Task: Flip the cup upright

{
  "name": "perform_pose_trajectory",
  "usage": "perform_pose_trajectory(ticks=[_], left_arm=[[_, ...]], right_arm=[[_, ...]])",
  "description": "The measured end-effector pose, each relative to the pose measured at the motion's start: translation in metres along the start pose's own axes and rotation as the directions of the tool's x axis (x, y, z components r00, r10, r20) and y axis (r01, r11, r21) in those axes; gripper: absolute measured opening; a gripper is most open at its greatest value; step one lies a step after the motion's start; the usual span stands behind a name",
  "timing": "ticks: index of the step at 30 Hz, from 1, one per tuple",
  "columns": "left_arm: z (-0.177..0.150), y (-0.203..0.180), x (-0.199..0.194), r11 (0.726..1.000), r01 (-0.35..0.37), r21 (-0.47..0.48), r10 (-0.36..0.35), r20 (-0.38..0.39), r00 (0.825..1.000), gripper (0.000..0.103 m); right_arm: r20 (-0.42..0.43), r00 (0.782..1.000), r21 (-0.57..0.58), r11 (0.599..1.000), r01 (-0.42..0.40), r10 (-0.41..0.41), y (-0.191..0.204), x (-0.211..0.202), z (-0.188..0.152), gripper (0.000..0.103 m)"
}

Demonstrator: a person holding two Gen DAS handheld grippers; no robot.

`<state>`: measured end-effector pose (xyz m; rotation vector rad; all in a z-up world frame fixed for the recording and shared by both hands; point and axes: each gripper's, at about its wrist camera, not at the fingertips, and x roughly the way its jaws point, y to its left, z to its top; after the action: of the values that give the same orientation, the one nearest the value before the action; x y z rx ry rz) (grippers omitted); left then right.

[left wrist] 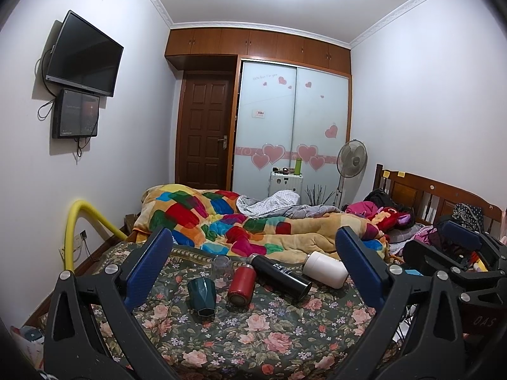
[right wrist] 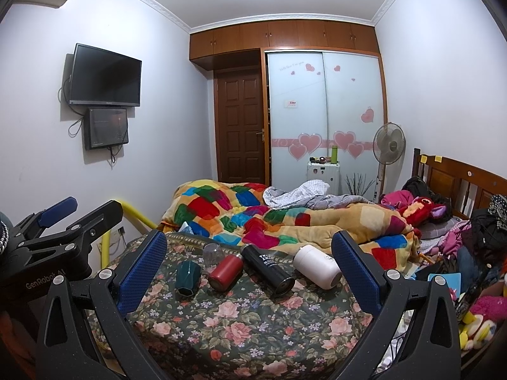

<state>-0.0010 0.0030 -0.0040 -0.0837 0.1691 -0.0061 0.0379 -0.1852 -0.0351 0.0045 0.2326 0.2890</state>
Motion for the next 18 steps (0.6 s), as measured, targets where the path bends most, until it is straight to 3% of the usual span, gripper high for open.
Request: perform_pose_trajectory(ticks=[18], left_arm=[[0.0000, -0.0016, 0.0015, 1.000, 0.000, -0.002, 0.000, 0.003, 1.000, 0.103]], right_arm=[[-0.004, 1.000, -0.002, 1.000, -0.002, 0.002, 0.0018, 0.0004, -0.0004, 0.103]])
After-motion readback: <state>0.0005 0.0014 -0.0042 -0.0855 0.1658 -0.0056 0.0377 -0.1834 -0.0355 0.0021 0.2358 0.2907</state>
